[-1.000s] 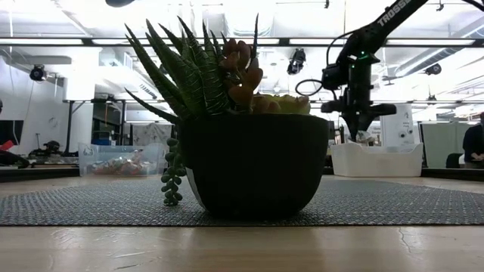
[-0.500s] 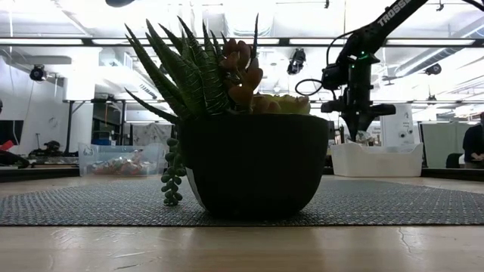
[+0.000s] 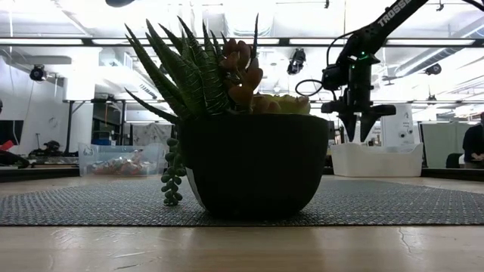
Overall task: Pick and place Granola Bars by type
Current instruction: Put the blue granola bar into the gray bin
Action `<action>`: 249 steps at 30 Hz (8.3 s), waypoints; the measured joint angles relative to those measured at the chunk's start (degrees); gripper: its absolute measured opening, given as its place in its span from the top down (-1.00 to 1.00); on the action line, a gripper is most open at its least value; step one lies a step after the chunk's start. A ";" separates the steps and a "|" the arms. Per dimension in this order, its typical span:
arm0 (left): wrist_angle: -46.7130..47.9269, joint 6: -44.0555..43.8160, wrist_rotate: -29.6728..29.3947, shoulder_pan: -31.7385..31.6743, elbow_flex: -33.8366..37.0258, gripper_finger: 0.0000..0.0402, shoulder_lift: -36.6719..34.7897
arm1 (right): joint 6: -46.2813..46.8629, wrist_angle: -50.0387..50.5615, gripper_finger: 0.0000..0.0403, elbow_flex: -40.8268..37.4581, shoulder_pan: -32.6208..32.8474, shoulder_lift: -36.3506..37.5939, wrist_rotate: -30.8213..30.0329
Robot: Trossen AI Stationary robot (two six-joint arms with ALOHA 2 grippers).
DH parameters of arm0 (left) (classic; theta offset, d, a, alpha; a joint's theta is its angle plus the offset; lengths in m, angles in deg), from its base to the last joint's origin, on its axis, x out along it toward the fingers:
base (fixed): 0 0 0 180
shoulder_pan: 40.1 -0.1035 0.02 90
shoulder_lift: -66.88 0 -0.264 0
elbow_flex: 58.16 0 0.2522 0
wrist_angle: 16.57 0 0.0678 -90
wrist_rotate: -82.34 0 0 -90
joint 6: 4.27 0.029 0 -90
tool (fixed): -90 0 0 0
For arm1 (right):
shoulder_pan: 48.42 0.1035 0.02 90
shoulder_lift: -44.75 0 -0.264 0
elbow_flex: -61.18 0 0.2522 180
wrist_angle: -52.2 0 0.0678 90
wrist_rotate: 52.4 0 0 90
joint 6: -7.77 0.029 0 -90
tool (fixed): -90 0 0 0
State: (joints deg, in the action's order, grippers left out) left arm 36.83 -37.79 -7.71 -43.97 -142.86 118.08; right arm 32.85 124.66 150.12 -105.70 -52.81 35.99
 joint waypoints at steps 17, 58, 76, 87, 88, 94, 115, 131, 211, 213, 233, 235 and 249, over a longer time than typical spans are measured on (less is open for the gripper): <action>0.00 0.04 0.00 -0.01 -0.01 1.00 0.00 | -0.70 0.84 0.74 0.02 0.70 0.00 0.57; 0.00 0.09 0.02 0.00 -0.01 1.00 0.02 | 1.05 2.37 0.96 0.02 16.39 29.28 4.69; -2.02 5.06 0.04 0.01 -0.02 1.00 0.36 | -1.99 -6.84 0.96 0.02 39.12 40.40 5.31; -1.98 5.31 0.04 -0.02 -0.02 1.00 1.44 | 1.62 -19.71 0.96 0.04 46.97 36.04 5.31; -1.97 5.31 0.04 0.01 -0.02 1.00 1.56 | 1.98 -20.33 0.96 0.04 47.38 35.34 5.29; -1.91 5.31 0.04 0.00 -0.02 1.00 1.70 | 5.89 -23.64 0.96 0.04 49.03 30.90 6.47; -0.89 5.62 0.04 -0.01 -0.02 1.00 1.73 | 11.97 -18.92 0.96 17.59 51.04 10.62 5.16; 0.28 6.97 0.06 -0.01 -0.02 1.00 1.68 | 13.99 -1.50 0.31 31.91 50.81 -4.04 -0.57; 1.75 6.49 0.70 0.01 -0.02 1.00 1.38 | 35.90 4.47 -0.61 33.21 47.47 -35.21 1.63; 1.77 6.49 0.70 0.01 -0.02 1.00 1.38 | 36.09 3.53 -0.61 32.83 47.47 -35.21 2.18; 1.79 6.23 0.70 -0.02 -0.02 1.00 1.38 | 37.80 3.74 -0.09 29.68 47.42 -34.88 4.42; 1.81 6.19 0.70 -0.02 -0.02 1.00 1.38 | 37.81 3.31 0.00 29.68 47.41 -34.86 4.48; 1.81 5.67 0.71 0.00 -0.02 1.00 1.38 | 37.51 2.84 0.45 30.46 47.54 -34.41 4.90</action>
State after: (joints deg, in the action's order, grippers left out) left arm 38.64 -32.12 -7.00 -43.97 -142.88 119.45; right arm 70.36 127.49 180.58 -58.16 -87.22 40.89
